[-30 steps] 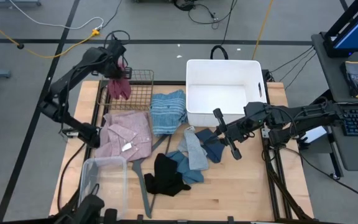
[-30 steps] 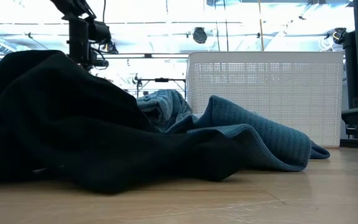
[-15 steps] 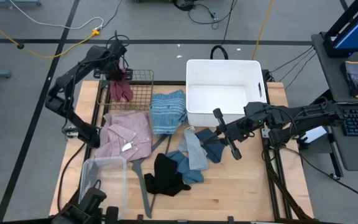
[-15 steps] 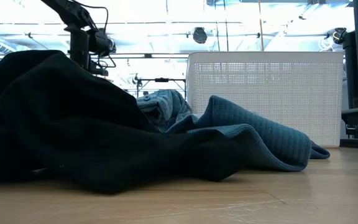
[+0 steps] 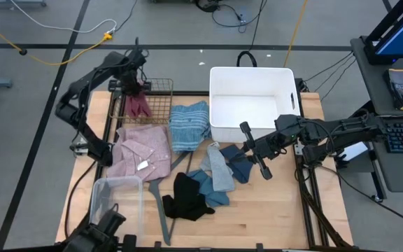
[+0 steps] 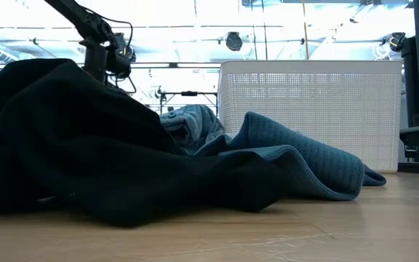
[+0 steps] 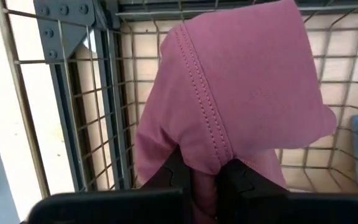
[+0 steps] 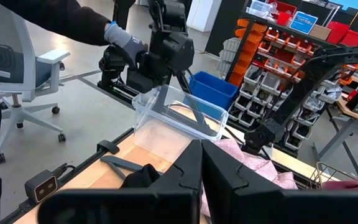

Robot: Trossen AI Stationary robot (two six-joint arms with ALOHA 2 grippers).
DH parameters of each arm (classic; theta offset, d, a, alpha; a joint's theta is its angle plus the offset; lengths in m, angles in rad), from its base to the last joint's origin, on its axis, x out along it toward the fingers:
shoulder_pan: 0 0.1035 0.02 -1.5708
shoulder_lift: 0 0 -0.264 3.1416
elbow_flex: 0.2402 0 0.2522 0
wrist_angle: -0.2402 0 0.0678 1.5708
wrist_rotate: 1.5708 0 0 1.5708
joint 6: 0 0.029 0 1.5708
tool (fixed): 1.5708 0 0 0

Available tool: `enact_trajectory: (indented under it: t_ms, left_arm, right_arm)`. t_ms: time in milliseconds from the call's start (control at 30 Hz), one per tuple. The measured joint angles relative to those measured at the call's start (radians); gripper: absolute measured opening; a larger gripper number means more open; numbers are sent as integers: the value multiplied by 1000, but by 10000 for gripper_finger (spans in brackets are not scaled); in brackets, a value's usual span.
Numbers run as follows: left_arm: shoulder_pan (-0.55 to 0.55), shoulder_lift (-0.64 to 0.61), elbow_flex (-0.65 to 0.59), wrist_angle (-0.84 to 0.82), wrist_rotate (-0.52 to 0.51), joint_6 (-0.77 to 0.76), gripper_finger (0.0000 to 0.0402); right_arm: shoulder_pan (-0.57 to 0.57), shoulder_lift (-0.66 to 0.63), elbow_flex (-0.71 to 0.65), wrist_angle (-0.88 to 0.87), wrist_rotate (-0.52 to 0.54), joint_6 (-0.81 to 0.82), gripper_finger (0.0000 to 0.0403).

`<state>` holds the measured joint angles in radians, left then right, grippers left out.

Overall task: Pick & Place Cloths
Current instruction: Put the red undergarment into the gold wire basket

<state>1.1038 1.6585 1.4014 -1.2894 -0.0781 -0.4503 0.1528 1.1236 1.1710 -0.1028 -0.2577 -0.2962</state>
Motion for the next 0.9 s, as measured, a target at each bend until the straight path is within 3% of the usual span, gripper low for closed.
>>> enact_trajectory:
  t_ms: [700, 900]
  left_arm:
    - [0, 100, 0, -44, -12, 30, 23]
    - [0, 100, 0, -44, -12, 21, 69]
  right_arm:
    - [0, 0, 0, 0, -1, 0, 1]
    - [0, 0, 0, 0, -1, 0, 1]
